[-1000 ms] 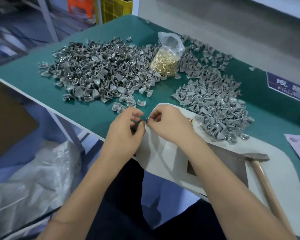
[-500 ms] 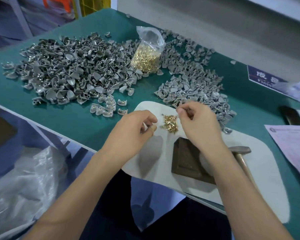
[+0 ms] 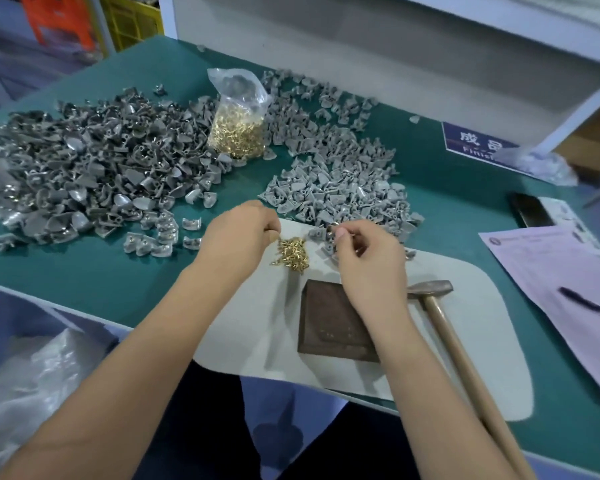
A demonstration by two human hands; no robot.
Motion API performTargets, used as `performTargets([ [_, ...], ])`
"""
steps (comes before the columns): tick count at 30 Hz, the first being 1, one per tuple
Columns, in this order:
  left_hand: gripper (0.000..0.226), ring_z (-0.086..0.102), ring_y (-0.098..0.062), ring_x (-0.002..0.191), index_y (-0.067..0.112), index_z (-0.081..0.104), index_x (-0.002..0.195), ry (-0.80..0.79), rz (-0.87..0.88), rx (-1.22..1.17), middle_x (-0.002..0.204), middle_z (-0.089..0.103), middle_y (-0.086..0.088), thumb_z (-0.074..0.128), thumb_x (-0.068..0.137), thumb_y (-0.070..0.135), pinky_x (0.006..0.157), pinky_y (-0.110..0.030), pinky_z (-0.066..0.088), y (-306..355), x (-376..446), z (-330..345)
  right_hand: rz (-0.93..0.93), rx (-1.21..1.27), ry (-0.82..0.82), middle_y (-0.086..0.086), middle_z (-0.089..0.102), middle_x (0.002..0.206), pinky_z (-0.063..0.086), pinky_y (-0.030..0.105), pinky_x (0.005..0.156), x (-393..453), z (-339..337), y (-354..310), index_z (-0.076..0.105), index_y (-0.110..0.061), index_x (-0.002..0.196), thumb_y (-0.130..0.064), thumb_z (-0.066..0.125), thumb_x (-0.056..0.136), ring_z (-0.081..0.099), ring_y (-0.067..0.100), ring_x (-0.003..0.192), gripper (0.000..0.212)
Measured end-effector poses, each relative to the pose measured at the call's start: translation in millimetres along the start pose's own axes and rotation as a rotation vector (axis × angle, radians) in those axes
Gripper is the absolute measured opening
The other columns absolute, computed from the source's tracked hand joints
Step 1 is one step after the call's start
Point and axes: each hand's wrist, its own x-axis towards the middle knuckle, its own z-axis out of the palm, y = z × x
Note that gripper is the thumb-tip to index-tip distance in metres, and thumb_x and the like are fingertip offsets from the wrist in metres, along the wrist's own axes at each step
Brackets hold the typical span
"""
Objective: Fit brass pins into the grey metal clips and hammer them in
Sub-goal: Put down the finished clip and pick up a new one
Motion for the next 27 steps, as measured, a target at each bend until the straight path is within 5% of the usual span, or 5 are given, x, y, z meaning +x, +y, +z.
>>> performTargets([
  [4,0.009,0.062,-0.023,0.092,0.029,0.063,0.106,0.006,0.054,0.047,0.106,0.055,0.005,0.057,0.101,0.026,0.074,-0.041,0.051,3.0,-4.0,4.2,0.014,0.017,0.023,-0.018,0.072,0.089,0.054,0.029,0.075,-0.1,-0.5,2.1,0.075,-0.029,0.099,-0.028,0.061,0.099,0.064,0.003,0.084,0.014],
  [8,0.008,0.059,-0.014,0.096,0.038,0.062,0.097,0.04,0.049,0.103,0.102,0.054,0.011,0.057,0.1,0.033,0.067,-0.032,0.038,6.0,-4.4,6.5,0.036,0.004,0.009,-0.018,0.071,0.089,0.051,0.029,0.073,0.4,-0.9,2.1,0.074,-0.03,0.1,-0.03,0.061,0.099,0.063,0.005,0.084,0.013],
  [15,0.009,0.053,-0.02,0.108,0.027,0.056,0.108,0.042,0.011,0.166,0.111,0.05,0.004,0.049,0.104,0.023,0.069,-0.037,0.04,14.8,-8.7,15.0,0.064,0.06,0.006,-0.015,0.073,0.092,0.054,0.033,0.078,-1.4,-3.5,2.4,0.074,-0.028,0.104,-0.031,0.058,0.1,0.065,0.009,0.088,0.017],
  [21,0.011,0.058,-0.023,0.098,0.022,0.064,0.108,0.01,-0.027,-0.024,0.104,0.057,0.002,0.057,0.1,0.018,0.08,-0.041,0.049,5.4,-9.3,4.8,0.053,0.059,0.012,-0.017,0.071,0.091,0.05,0.029,0.074,-1.6,-2.7,3.8,0.073,-0.029,0.1,-0.031,0.059,0.1,0.063,0.008,0.087,0.015],
  [27,0.015,0.05,-0.024,0.105,0.018,0.056,0.106,0.028,-0.031,0.2,0.107,0.054,-0.002,0.051,0.103,0.032,0.077,-0.043,0.05,12.3,-12.7,7.0,-0.006,-0.019,-0.07,-0.017,0.07,0.086,0.047,0.029,0.067,-2.0,-1.1,2.7,0.071,-0.033,0.096,-0.033,0.059,0.099,0.061,0.008,0.079,0.012],
])
